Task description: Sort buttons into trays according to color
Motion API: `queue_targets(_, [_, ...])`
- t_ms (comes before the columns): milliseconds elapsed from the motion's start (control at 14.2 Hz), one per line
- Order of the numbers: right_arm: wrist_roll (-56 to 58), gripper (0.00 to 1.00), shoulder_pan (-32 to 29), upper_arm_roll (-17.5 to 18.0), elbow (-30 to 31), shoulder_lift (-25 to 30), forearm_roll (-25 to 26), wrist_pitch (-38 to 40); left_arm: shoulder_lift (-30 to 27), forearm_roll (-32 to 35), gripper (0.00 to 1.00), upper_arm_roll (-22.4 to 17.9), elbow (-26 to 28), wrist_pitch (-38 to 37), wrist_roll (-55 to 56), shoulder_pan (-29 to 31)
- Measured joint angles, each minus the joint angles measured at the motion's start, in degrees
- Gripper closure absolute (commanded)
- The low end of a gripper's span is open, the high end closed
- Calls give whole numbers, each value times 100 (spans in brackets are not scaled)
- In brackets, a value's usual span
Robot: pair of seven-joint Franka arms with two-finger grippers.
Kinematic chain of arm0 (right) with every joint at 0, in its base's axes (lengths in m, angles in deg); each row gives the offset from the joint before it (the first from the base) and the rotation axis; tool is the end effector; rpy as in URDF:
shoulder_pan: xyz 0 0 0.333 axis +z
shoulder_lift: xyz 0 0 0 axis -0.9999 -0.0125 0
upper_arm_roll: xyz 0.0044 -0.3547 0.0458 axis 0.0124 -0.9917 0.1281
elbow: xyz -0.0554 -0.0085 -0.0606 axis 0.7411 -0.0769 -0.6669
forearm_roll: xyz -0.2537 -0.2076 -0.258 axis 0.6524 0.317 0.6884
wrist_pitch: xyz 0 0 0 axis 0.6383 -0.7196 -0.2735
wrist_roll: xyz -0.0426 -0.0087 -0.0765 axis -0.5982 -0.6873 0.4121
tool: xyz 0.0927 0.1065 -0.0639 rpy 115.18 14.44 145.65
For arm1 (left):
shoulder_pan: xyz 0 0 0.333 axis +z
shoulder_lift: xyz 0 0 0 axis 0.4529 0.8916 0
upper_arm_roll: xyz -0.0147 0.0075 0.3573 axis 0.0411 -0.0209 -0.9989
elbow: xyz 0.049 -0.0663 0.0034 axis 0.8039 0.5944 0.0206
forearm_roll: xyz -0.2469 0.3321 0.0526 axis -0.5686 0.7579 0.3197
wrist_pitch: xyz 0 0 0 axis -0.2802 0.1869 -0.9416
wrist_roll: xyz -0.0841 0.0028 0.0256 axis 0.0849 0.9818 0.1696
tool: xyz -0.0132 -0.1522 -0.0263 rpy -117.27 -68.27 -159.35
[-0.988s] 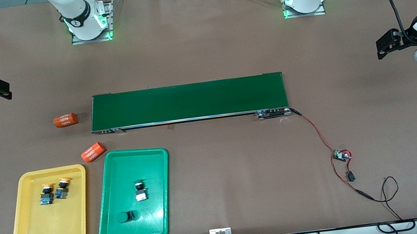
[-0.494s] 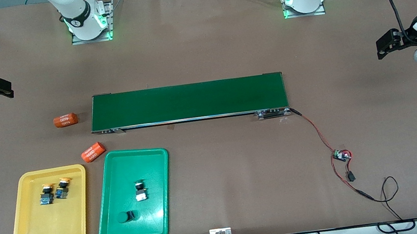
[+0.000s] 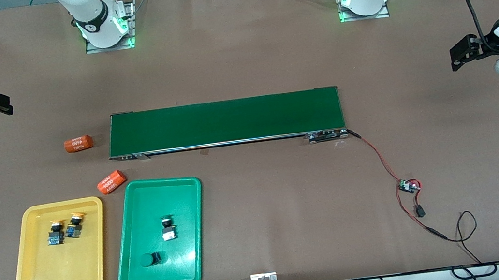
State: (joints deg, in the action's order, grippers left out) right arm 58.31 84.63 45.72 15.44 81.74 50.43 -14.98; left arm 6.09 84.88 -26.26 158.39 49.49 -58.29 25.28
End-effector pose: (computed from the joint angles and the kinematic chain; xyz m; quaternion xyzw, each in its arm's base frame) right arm 0.5676 -0.0281 0.5803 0.9965 0.0040 -0.0682 0.0479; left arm 0.5989 -0.0140 0.5893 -0.9977 0.0616 0.0177 0.0217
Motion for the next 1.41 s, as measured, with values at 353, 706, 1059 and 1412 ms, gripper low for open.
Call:
queue_targets(353, [0, 0, 0, 1, 0, 1, -27, 11, 0, 0, 0, 0, 0, 0, 0, 0])
queue_targets(706, [-2, 0, 0, 3, 0, 1, -364, -22, 0, 0, 0, 0, 0, -3, 0, -1])
queue_targets(1059, [-2, 0, 0, 8, 0, 1, -588, -113, 0, 0, 0, 6, 0, -17, 0, -5])
queue_targets(1412, [-2, 0, 0, 10, 0, 0, -594, -143, 0, 0, 0, 7, 0, -18, 0, -8])
